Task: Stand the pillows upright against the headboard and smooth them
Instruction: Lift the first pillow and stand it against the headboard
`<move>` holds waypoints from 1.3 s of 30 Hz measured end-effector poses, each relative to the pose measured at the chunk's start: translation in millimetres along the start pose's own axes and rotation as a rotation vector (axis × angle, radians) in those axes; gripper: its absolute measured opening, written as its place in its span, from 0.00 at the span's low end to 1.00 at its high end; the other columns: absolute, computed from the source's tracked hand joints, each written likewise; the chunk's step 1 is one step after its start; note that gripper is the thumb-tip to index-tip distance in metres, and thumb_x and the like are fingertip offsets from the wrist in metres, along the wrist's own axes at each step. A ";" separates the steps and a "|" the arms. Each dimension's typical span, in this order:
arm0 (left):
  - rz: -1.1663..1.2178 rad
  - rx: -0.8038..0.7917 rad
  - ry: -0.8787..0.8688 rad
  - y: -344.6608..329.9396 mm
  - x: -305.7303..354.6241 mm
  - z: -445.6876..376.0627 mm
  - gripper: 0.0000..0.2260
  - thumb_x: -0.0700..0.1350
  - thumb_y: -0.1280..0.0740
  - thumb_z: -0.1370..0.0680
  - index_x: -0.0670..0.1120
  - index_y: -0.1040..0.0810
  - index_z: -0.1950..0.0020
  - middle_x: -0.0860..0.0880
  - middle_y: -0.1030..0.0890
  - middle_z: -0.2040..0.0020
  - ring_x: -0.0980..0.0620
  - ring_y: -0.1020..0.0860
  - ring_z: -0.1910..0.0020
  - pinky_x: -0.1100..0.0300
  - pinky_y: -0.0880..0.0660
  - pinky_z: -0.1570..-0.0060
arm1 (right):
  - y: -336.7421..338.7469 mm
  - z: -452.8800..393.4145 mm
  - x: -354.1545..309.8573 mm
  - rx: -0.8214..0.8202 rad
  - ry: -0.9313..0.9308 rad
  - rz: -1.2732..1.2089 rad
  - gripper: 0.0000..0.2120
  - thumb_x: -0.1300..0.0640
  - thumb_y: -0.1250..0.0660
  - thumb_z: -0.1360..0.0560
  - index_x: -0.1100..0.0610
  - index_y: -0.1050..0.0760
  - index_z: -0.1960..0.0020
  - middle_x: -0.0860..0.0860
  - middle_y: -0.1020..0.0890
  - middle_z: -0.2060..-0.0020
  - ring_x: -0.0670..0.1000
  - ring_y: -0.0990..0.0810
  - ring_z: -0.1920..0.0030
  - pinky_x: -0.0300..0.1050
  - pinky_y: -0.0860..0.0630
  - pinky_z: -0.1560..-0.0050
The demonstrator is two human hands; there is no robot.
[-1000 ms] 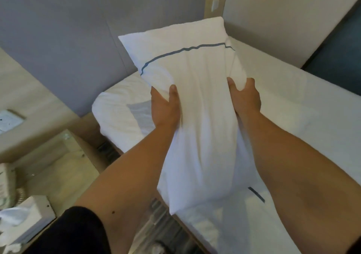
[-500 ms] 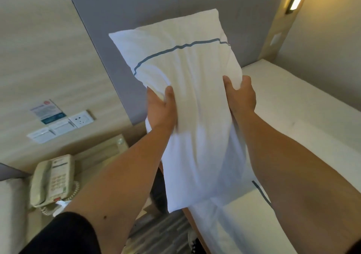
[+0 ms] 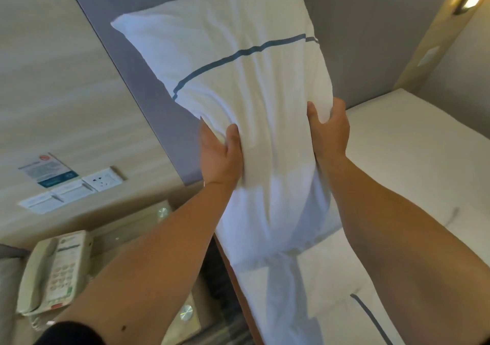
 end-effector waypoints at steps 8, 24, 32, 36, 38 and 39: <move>-0.052 -0.033 0.023 -48.0 -49.6 -18.9 0.32 0.56 0.42 0.20 0.47 0.53 0.21 0.49 0.44 0.21 0.52 0.45 0.23 0.66 0.48 0.34 | -41.4 -36.0 56.4 -0.055 -0.005 0.016 0.31 0.32 0.37 0.32 0.52 0.30 0.39 0.51 0.23 0.49 0.55 0.24 0.48 0.57 0.24 0.46; -0.204 -0.029 0.108 -80.2 -130.3 -62.1 0.33 0.60 0.44 0.20 0.51 0.55 0.21 0.50 0.46 0.21 0.48 0.43 0.24 0.52 0.40 0.30 | -111.3 -69.2 131.7 -0.255 0.002 0.198 0.35 0.29 0.41 0.29 0.53 0.35 0.32 0.52 0.23 0.41 0.58 0.24 0.42 0.60 0.28 0.39; -0.279 -0.090 0.099 -78.0 -136.2 -60.0 0.33 0.61 0.45 0.20 0.50 0.55 0.21 0.49 0.47 0.21 0.47 0.43 0.24 0.51 0.39 0.31 | -108.9 -68.7 135.1 -0.264 0.024 0.286 0.33 0.33 0.40 0.27 0.52 0.35 0.30 0.52 0.22 0.39 0.59 0.25 0.39 0.58 0.30 0.38; -0.308 -0.093 0.098 -73.7 -134.9 -58.2 0.33 0.62 0.45 0.20 0.49 0.54 0.21 0.48 0.46 0.21 0.47 0.43 0.24 0.50 0.39 0.32 | -100.9 -64.3 129.0 -0.261 0.056 0.336 0.34 0.33 0.40 0.26 0.54 0.35 0.30 0.54 0.22 0.38 0.60 0.25 0.39 0.57 0.29 0.39; -0.304 -0.077 0.100 -70.2 -133.0 -56.4 0.33 0.63 0.46 0.21 0.49 0.53 0.22 0.47 0.45 0.21 0.47 0.43 0.24 0.49 0.39 0.32 | -94.7 -59.0 122.4 -0.259 0.095 0.377 0.34 0.32 0.41 0.27 0.55 0.34 0.31 0.55 0.22 0.39 0.60 0.25 0.40 0.57 0.28 0.41; -0.310 -0.062 0.094 -66.9 -131.6 -55.1 0.33 0.63 0.46 0.21 0.49 0.53 0.22 0.47 0.45 0.21 0.47 0.43 0.24 0.48 0.39 0.31 | -91.4 -55.6 118.2 -0.259 0.118 0.401 0.33 0.32 0.41 0.26 0.55 0.33 0.32 0.55 0.22 0.40 0.60 0.25 0.40 0.57 0.29 0.41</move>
Point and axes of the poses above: each hand's wrist, its own z-axis away from the middle knuckle, its own y-axis out of the back of the hand, x = y × z, the point moved 6 cm from there along -z, towards the middle knuckle
